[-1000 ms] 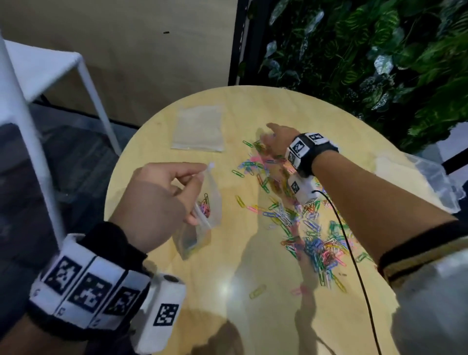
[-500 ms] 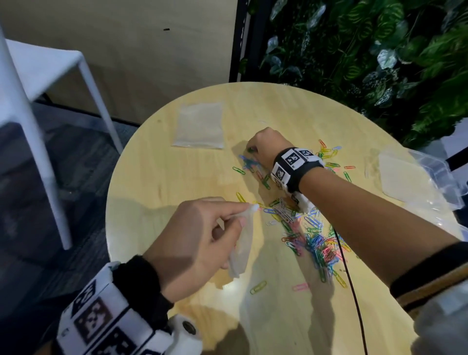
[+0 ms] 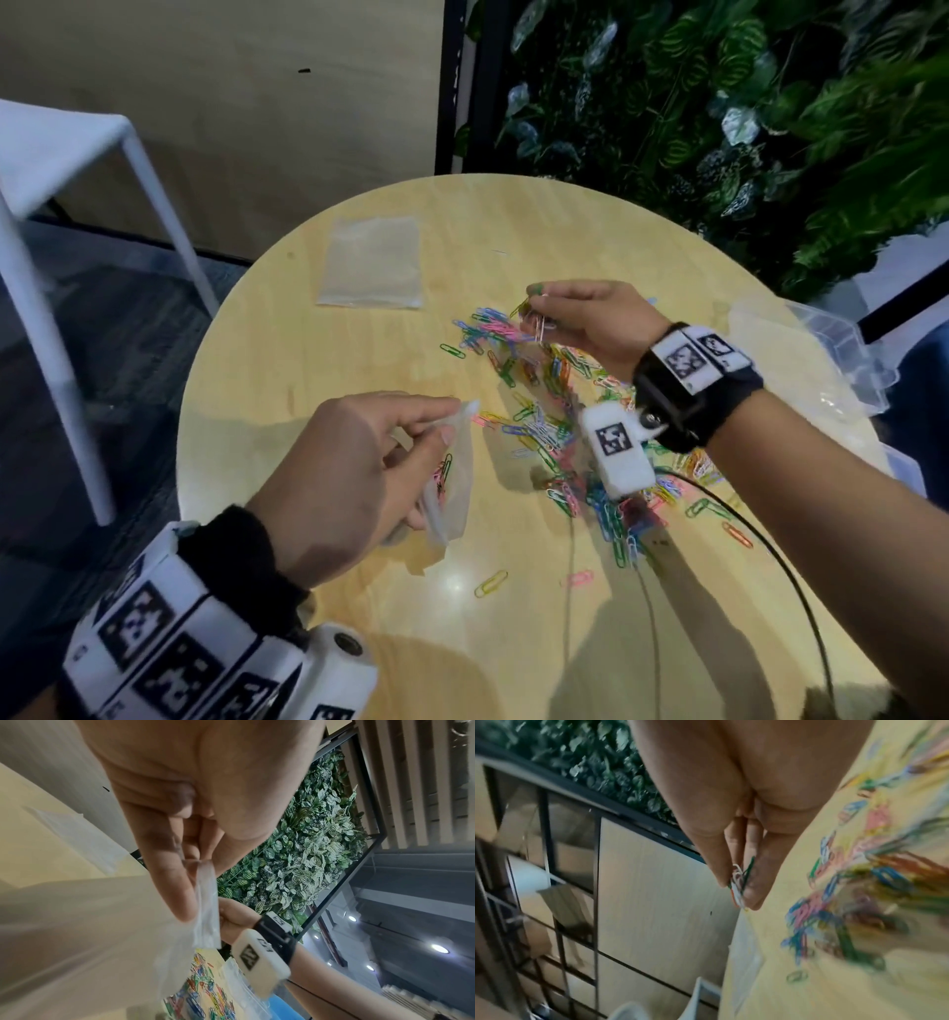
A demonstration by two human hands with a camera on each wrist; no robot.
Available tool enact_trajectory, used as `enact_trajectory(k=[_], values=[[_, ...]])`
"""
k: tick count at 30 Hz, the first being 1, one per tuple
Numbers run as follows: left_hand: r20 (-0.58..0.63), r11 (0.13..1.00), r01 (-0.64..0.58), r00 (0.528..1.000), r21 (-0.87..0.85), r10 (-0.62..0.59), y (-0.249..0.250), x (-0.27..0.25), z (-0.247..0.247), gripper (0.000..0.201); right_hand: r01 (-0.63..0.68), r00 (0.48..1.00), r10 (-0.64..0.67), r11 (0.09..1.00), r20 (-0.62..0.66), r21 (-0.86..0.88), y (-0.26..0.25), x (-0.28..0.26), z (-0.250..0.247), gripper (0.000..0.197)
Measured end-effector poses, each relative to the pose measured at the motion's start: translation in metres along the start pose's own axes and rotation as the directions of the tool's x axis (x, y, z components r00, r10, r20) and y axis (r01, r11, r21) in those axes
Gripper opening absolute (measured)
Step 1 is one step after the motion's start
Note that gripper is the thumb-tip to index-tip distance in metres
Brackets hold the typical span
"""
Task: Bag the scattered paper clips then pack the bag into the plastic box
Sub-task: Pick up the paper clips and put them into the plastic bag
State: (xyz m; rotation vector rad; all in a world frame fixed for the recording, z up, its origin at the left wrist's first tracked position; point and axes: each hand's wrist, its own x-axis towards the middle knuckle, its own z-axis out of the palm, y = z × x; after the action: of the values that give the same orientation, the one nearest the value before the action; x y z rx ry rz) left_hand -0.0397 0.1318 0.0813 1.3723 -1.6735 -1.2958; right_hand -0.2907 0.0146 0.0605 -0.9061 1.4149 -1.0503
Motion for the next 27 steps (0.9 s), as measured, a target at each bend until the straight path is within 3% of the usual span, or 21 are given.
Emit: enact_trajectory(k=[6, 11, 13, 20, 23, 27], values=[[-0.046, 0.999, -0.001, 0.999, -0.037, -0.001, -0.014, 0.014, -0.001, 0.024, -0.207, 0.955, 0.151, 0.956, 0.253, 0.208, 0.004, -0.059, 0.005, 0.014], [-0.056, 1.000, 0.007, 0.998, -0.015, -0.008, -0.021, 0.037, 0.003, 0.022, -0.301, 0.857, 0.229, 0.950, 0.462, 0.088, 0.014, -0.101, 0.033, 0.016], [-0.057, 1.000, -0.008, 0.998, 0.021, 0.009, -0.022, 0.042, 0.007, 0.023, -0.293, 0.858, 0.241, 0.955, 0.453, 0.046, 0.021, -0.106, 0.043, 0.020], [-0.039, 0.987, -0.090, 0.995, 0.132, 0.096, -0.017, 0.036, 0.021, 0.024, -0.182, 0.943, 0.194, 0.981, 0.271, -0.067, 0.031, -0.109, 0.059, 0.030], [-0.020, 0.970, -0.143, 0.988, 0.197, 0.150, -0.013, 0.033, 0.026, 0.024, -0.221, 0.937, 0.239, 0.970, 0.255, -0.099, 0.029, -0.110, 0.059, 0.032], [0.009, 0.952, -0.168, 0.985, 0.255, 0.171, -0.007, 0.030, 0.029, 0.026, -0.330, 0.904, 0.308, 0.944, 0.297, 0.025, 0.025, -0.114, 0.054, 0.027]])
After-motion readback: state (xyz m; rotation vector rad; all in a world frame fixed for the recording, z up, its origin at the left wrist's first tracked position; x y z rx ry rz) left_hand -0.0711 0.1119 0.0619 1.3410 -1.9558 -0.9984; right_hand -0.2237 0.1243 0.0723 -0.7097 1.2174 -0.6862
